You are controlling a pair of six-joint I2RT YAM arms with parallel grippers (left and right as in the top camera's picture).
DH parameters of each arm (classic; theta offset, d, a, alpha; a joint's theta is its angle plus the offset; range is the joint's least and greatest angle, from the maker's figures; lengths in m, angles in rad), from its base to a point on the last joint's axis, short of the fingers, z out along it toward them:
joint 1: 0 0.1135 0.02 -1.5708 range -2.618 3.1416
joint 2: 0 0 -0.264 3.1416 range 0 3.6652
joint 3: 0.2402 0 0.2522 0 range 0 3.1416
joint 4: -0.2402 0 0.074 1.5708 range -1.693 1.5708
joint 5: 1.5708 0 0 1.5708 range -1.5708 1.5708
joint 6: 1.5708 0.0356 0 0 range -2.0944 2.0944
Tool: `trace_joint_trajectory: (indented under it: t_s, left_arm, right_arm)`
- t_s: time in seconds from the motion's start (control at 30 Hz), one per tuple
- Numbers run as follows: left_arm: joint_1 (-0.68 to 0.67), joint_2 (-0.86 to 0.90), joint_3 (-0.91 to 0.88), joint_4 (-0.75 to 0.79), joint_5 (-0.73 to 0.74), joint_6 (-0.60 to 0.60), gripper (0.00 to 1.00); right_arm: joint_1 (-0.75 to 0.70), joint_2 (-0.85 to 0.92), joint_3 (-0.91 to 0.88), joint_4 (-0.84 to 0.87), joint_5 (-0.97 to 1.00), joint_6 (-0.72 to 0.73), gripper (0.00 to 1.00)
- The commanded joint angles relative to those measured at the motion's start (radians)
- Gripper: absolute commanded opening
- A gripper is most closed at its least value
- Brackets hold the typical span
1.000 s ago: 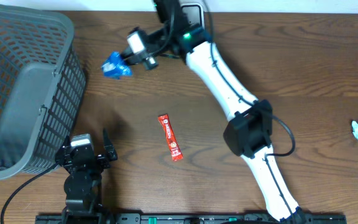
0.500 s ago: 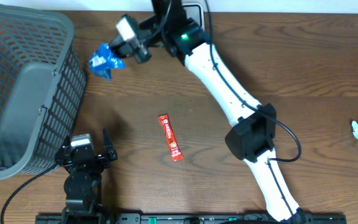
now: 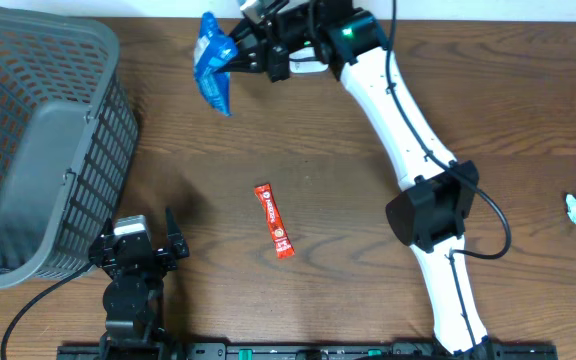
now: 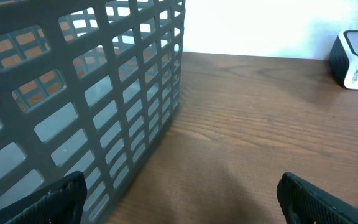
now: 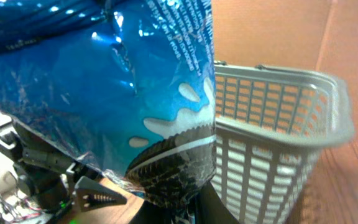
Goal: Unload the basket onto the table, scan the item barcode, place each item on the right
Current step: 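Swing the held Oreo pack left, then up toward the white scanner, then hold the Oreo pack against the white scanner with the right gripper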
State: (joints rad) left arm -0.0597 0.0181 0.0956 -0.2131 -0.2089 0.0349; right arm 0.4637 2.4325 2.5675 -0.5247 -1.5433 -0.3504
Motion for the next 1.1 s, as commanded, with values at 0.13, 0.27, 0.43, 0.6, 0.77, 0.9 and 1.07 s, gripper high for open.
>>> trace_joint_trajectory:
  t_s: [0.13,0.27,0.43,0.6,0.77,0.9,1.07]
  left_arm:
    - [0.004,0.000,-0.026,-0.006,-0.005,0.016,0.98]
    - [0.004,0.000,-0.026,-0.006,-0.005,0.016,0.98]
    - [0.004,0.000,-0.026,-0.006,-0.006,0.016,0.98]
    - [0.004,0.000,-0.026,-0.006,-0.005,0.016,0.98]
    - [0.004,0.000,-0.026,-0.006,-0.005,0.016,0.98]
    - [0.004,0.000,-0.026,-0.006,-0.006,0.016,0.98]
    - [0.004,0.000,-0.026,-0.006,-0.006,0.016,0.98]
  right_arm:
    - [-0.062,-0.052,0.017,-0.189,-0.019,-0.033,0.01]
    - [-0.114,-0.052,0.017,-0.397,-0.018,0.097,0.01]
    - [-0.176,-0.052,0.017,-0.584,-0.018,0.275,0.01]
    - [-0.188,-0.052,0.017,-0.591,0.071,0.518,0.01]
    - [-0.141,-0.052,0.017,-0.552,0.719,1.015,0.01]
    - [-0.095,-0.052,0.017,-0.423,1.125,1.237,0.01]
    - [-0.048,-0.032,0.017,-0.269,1.441,1.465,0.01]
